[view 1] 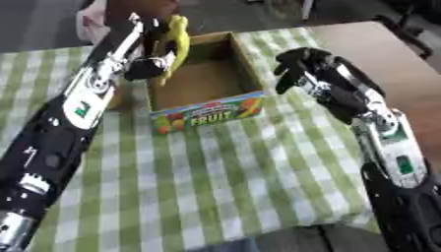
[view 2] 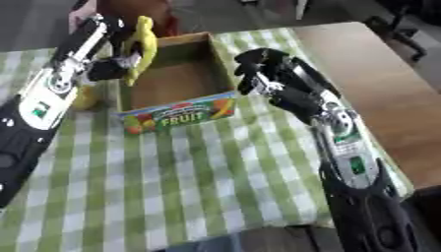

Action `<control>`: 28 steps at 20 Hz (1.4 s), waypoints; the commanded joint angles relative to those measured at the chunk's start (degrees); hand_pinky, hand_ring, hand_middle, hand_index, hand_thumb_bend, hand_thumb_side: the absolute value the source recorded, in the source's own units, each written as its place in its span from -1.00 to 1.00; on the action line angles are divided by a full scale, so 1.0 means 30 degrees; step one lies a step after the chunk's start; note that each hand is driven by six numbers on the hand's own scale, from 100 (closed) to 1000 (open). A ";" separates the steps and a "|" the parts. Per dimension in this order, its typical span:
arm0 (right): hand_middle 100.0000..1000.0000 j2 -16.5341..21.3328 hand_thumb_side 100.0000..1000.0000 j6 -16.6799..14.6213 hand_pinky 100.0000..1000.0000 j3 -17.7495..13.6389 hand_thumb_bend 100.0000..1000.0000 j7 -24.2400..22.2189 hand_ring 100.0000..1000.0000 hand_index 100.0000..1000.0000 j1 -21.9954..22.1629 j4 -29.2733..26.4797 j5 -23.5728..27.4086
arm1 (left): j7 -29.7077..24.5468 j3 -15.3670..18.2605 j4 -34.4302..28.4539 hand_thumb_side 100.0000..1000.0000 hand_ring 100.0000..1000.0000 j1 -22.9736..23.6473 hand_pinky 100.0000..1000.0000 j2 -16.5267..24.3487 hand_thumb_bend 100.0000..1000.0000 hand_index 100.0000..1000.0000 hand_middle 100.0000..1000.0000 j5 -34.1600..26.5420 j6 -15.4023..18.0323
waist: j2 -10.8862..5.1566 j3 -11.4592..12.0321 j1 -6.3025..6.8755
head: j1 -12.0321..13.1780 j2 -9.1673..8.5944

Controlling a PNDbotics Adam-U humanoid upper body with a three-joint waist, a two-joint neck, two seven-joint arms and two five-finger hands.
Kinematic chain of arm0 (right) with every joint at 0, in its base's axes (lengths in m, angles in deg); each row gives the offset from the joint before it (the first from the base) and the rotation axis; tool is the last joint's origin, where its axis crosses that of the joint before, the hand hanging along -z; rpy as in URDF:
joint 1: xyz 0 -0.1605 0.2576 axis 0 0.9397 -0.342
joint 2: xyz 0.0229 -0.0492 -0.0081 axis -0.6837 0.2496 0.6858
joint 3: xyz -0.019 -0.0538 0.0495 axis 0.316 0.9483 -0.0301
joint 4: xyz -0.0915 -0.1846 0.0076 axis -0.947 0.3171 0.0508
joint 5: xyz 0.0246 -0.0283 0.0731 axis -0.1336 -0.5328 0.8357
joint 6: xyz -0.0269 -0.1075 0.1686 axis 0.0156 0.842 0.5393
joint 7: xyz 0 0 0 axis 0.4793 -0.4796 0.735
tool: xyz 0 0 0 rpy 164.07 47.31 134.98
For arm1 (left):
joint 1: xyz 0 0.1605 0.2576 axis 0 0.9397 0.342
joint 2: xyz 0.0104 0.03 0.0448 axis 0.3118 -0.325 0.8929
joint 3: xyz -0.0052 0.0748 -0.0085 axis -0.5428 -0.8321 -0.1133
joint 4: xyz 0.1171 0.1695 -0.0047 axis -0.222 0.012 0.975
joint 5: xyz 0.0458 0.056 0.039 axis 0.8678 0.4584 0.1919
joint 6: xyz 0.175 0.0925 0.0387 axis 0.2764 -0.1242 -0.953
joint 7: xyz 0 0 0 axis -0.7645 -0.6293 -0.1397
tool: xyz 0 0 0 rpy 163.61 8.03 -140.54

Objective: Pick up objects on the table and place them in the box.

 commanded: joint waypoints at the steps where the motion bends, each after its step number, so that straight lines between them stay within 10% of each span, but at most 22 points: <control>1: 0.12 0.0010 -0.14 -0.0011 0.06 0.0009 -1.00 -0.0089 0.03 0.47 -0.0357 -0.0439 0.0079 | 0.0484 -0.0197 -0.0106 0.27 0.08 -0.0217 0.17 0.0104 0.02 0.36 0.02 0.0152 0.0226 | -0.0252 -0.0034 0.0025 | 0.0001 0.0098; 10: 0.12 -0.0018 -0.15 -0.0014 0.06 0.0001 -1.00 -0.0099 0.03 0.47 -0.0338 -0.0393 0.0007 | 0.1122 0.0038 -0.0014 0.52 0.35 0.0032 0.34 0.0325 0.03 0.60 0.42 0.1197 -0.1163 | -0.0369 0.0144 0.0039 | -0.0065 0.0049; 17: 0.12 0.0096 -0.15 -0.0003 0.06 -0.0026 -1.00 -0.0087 0.03 0.47 -0.0277 -0.0354 -0.0066 | 0.1159 0.0326 -0.0880 0.28 0.32 0.0117 0.34 0.1498 -0.33 0.58 0.36 0.0470 -0.2186 | -0.0477 0.0594 0.0156 | -0.0192 0.0060; 28: 0.12 0.0245 -0.15 0.0043 0.06 -0.0143 -1.00 0.0025 0.03 0.47 -0.0018 -0.0299 -0.0186 | -0.3889 0.0981 -0.1208 -0.33 0.26 0.1262 0.34 0.4293 -0.82 0.49 0.18 0.2697 -0.3628 | -0.0790 0.1385 0.0316 | -0.0595 0.0097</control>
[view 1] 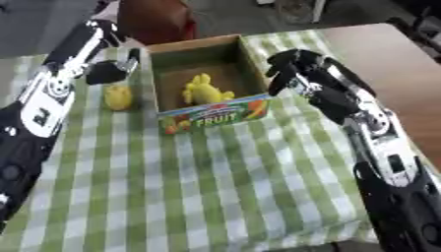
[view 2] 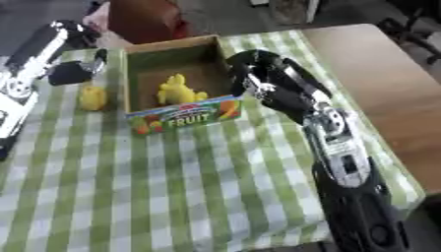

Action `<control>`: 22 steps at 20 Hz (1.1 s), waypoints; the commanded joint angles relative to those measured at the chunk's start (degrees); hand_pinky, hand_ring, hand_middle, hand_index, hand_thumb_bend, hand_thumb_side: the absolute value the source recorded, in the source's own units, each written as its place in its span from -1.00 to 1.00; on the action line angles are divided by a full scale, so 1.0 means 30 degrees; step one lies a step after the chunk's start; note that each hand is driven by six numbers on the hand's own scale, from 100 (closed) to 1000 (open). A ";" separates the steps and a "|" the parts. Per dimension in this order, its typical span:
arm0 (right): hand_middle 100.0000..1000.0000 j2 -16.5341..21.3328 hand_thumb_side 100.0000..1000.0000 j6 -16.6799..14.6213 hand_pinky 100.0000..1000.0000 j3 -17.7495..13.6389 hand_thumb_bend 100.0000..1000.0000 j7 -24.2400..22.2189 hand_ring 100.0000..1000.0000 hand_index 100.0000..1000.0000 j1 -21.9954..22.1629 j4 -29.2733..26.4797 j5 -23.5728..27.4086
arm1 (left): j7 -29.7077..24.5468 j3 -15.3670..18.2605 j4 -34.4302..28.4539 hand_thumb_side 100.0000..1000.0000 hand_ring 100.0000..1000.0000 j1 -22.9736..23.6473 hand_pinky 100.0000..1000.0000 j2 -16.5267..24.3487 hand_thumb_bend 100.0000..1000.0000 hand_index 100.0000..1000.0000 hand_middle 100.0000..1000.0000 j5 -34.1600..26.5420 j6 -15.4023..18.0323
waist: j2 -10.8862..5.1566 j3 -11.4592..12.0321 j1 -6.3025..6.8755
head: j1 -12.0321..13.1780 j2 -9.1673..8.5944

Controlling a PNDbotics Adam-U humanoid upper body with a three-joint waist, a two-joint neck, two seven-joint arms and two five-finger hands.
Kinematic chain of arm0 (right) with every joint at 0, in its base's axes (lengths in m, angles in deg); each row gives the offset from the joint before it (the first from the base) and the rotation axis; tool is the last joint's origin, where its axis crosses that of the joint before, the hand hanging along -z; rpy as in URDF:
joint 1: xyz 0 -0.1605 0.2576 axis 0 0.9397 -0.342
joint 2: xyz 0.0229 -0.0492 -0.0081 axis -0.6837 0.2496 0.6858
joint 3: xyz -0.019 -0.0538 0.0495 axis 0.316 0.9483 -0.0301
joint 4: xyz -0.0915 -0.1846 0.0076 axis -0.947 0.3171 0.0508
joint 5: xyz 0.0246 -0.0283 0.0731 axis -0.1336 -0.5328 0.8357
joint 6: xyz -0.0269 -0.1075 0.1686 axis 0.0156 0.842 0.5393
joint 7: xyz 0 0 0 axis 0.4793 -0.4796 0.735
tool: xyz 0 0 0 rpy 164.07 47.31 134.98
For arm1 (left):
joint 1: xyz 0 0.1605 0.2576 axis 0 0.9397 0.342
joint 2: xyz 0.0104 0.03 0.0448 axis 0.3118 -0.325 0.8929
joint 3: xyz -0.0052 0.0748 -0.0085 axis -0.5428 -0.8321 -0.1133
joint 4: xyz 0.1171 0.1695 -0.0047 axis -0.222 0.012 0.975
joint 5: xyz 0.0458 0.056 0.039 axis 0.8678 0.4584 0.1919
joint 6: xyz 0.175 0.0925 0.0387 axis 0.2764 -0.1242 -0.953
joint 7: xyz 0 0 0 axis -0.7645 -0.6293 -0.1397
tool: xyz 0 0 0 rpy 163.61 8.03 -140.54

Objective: Pick up objects on the table and place them in the box.

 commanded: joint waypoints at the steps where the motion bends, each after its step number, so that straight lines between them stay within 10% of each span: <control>1: 0.12 0.0352 -0.15 0.0003 0.06 -0.0133 -1.00 0.0057 0.03 0.47 -0.0200 -0.0297 -0.0105 | -0.1130 0.0478 0.0250 -0.36 0.25 -0.0040 0.33 0.1052 -0.83 0.48 0.18 0.1083 -0.0063 | -0.0333 0.0099 -0.0006 | -0.0139 0.0097; 22: 0.12 0.0347 -0.14 -0.0126 0.06 -0.0111 -1.00 0.0028 0.03 0.47 -0.0325 -0.0165 -0.0100 | 0.0505 0.0916 0.4248 -0.32 0.23 0.0368 0.30 -0.0820 -0.80 0.50 0.20 0.3527 -0.0150 | -0.0156 0.0133 -0.0235 | -0.0232 0.0098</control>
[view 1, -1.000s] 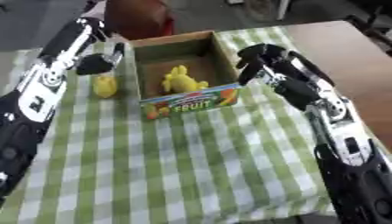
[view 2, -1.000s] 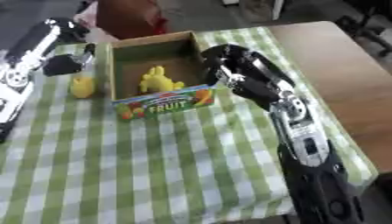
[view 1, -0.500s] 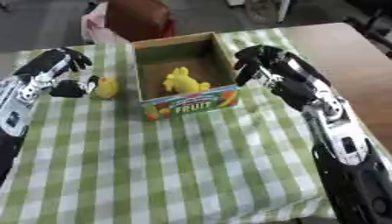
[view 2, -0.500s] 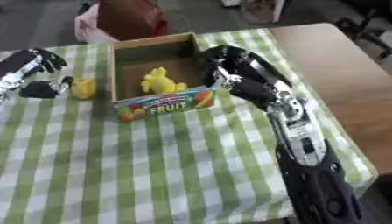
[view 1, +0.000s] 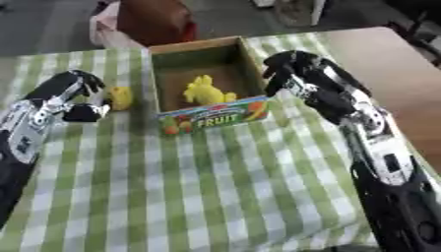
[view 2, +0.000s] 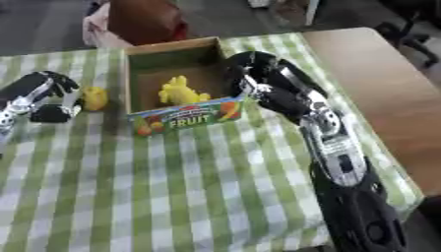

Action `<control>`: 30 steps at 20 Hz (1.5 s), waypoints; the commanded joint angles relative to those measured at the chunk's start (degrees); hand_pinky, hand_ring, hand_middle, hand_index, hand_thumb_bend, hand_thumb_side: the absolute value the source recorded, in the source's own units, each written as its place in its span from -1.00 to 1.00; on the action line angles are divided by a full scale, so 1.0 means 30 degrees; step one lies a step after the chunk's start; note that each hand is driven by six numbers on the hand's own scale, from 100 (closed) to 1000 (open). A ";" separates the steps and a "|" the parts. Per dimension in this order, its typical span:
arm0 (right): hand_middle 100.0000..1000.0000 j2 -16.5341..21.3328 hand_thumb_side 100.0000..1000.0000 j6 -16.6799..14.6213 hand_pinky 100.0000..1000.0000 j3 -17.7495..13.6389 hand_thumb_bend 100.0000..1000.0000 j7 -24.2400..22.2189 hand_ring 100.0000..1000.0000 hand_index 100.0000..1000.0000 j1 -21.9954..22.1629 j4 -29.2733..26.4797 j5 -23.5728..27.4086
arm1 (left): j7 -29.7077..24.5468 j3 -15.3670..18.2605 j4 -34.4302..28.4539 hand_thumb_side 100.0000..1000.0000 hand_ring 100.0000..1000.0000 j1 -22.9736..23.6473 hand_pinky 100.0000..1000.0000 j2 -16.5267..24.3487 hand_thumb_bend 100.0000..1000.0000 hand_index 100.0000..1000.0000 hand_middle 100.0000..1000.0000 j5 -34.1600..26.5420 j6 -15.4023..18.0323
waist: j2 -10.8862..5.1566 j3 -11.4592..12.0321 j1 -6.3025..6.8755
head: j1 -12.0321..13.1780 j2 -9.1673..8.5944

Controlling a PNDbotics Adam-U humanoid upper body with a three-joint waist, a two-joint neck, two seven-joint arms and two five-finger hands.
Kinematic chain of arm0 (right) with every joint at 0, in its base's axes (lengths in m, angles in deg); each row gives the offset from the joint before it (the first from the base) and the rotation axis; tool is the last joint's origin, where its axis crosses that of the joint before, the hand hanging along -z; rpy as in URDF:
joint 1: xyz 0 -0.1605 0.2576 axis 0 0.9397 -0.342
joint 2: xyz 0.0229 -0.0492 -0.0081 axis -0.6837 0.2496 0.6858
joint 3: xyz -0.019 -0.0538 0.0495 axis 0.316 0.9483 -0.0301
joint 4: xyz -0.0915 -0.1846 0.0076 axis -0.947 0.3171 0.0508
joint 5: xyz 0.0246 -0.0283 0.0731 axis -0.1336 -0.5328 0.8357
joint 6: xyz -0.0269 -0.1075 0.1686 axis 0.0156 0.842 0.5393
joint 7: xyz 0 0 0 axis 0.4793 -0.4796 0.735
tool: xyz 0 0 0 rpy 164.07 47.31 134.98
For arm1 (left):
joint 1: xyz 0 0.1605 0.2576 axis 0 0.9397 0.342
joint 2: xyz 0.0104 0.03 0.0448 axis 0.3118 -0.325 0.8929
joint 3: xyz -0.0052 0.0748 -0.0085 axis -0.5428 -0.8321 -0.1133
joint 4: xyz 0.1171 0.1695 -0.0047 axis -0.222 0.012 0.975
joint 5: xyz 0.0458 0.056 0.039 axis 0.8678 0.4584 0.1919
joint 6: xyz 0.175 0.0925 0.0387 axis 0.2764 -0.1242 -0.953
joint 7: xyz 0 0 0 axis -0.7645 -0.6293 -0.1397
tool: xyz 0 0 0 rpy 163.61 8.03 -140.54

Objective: Pick up objects on the table and place them in the box.

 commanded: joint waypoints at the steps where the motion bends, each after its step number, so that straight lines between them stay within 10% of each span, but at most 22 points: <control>1: 0.12 0.0241 -0.14 -0.0077 0.06 -0.0099 -1.00 -0.0018 0.03 0.47 -0.0378 -0.0180 -0.0077 | 0.0717 0.0069 0.0174 -0.35 0.21 -0.0367 0.29 -0.0151 -0.82 0.49 0.18 0.0215 -0.0039 | -0.0209 -0.0034 0.0000 | -0.0002 0.0097; 6: 0.12 0.0246 -0.14 -0.0085 0.06 -0.0105 -1.00 -0.0022 0.03 0.47 -0.0396 -0.0163 -0.0090 | 0.1553 0.0022 0.0546 -0.82 0.08 -0.0394 0.20 -0.0585 -1.00 0.34 0.01 0.0519 -0.0106 | -0.0168 -0.0082 -0.0008 | -0.0020 0.0097; 29: 0.12 0.0151 -0.13 -0.0086 0.06 -0.0132 -1.00 -0.0030 0.03 0.48 -0.0397 -0.0135 -0.0122 | 0.6150 -0.0130 -0.0255 -0.56 -0.31 -0.0458 -0.08 -0.0636 -1.00 -0.12 -0.47 -0.0944 -0.0653 | -0.0211 -0.0024 -0.0054 | -0.0086 0.0097; 30: 0.12 0.0152 -0.12 -0.0088 0.06 -0.0138 -1.00 -0.0027 0.03 0.48 -0.0399 -0.0132 -0.0126 | 0.6315 -0.0097 -0.0372 -0.30 -0.32 -0.0479 -0.08 -0.0612 -1.00 -0.13 -0.48 -0.1095 -0.0670 | -0.0218 -0.0025 -0.0053 | -0.0098 0.0097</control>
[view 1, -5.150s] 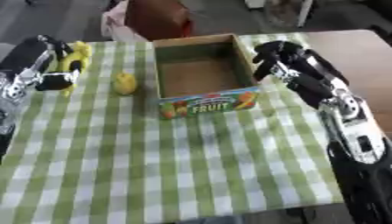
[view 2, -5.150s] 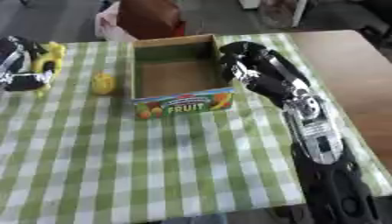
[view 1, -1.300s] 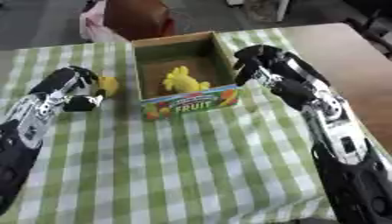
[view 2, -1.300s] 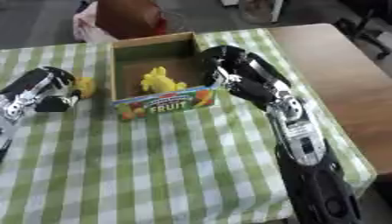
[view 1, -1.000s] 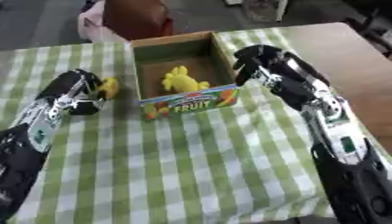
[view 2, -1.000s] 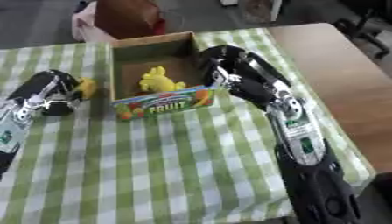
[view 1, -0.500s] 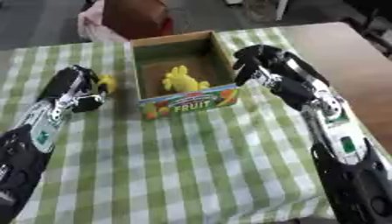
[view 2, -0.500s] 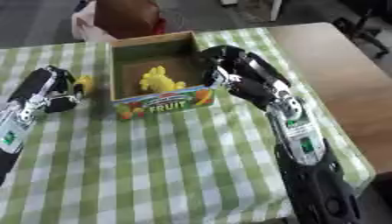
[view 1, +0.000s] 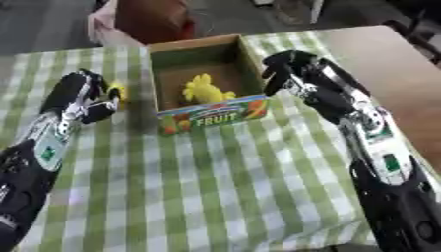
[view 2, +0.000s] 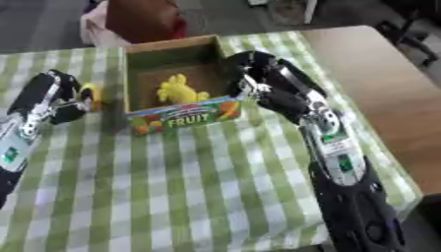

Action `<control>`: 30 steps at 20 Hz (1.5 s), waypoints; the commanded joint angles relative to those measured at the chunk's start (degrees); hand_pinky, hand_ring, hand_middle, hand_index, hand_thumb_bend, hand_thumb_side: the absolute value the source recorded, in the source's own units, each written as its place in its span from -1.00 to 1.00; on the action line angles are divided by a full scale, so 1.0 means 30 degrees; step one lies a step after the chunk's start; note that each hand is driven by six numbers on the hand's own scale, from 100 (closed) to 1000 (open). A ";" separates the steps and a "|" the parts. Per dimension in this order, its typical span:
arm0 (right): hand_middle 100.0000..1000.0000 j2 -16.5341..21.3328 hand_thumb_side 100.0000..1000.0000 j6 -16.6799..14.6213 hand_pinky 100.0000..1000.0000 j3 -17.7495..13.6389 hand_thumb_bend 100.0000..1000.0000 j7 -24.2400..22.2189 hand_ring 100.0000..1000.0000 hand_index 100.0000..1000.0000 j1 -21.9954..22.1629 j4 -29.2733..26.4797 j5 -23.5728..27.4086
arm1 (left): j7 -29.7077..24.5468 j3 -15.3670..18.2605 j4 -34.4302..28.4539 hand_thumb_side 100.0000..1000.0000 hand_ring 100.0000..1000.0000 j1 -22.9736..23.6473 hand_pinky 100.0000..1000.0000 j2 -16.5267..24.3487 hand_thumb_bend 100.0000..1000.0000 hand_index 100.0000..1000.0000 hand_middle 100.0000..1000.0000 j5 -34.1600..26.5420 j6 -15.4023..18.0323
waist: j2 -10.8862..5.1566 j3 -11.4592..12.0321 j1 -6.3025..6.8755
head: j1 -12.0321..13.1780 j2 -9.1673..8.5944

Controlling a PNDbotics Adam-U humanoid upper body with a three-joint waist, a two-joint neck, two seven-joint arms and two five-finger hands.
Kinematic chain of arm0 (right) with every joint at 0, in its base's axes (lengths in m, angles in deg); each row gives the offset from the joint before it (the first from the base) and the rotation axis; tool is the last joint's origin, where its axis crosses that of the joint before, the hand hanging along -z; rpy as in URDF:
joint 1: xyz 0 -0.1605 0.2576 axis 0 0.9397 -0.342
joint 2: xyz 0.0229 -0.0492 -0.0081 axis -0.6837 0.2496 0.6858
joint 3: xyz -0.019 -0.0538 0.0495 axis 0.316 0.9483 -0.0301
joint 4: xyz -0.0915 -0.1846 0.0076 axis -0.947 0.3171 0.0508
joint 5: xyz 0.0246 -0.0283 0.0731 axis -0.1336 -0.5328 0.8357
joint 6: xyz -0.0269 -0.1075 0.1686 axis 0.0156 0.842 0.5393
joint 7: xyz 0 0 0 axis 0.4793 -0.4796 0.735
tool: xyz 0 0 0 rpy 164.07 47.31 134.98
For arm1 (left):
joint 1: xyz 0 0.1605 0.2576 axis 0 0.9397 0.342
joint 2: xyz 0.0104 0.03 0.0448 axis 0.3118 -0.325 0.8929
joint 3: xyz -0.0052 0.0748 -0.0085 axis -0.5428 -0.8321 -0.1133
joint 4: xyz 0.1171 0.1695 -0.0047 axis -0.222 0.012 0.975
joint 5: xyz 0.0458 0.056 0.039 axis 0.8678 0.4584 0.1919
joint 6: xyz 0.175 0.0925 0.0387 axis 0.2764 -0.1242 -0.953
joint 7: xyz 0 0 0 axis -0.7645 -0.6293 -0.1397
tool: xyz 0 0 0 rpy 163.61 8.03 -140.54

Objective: Pick up objects on the table and place them in the box.

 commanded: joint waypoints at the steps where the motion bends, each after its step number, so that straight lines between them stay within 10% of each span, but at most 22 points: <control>1: 0.12 0.0151 -0.13 -0.0084 0.06 -0.0147 -1.00 -0.0017 0.03 0.48 -0.0390 -0.0139 -0.0120 | 0.0562 0.0106 -0.0786 -0.54 -0.32 -0.0495 -0.09 0.0384 -1.00 -0.13 -0.48 -0.0543 -0.0027 | -0.0310 0.0013 0.0000 | -0.0062 0.0097; 16: 0.12 -0.0096 -0.13 -0.0083 0.06 0.0035 -1.00 -0.0157 0.03 0.48 -0.0403 -0.0130 -0.0124 | -0.0503 -0.1394 -0.4320 -0.50 -0.29 -0.1962 -0.07 -0.0054 -1.00 -0.11 -0.45 -0.4292 0.0469 | -0.0437 -0.0324 -0.0014 | 0.0128 0.0097; 21: 0.12 -0.0230 -0.13 -0.0065 0.06 0.0101 -1.00 -0.0234 0.03 0.48 -0.0433 -0.0152 -0.0117 | -0.2261 -0.1997 -0.3926 -0.77 -0.14 -0.2086 0.02 -0.0950 -1.00 0.05 -0.26 -0.3825 0.1550 | -0.0414 -0.0583 -0.0027 | 0.0220 0.0097; 30: 0.12 -0.0242 -0.12 -0.0016 0.06 0.0043 -1.00 -0.0213 0.03 0.48 -0.0392 -0.0181 -0.0150 | -0.3520 -0.1888 -0.3568 0.43 0.16 -0.1618 0.21 -0.1181 -0.13 0.54 0.21 -0.4001 0.2688 | -0.0361 -0.0599 -0.0028 | 0.0073 0.0097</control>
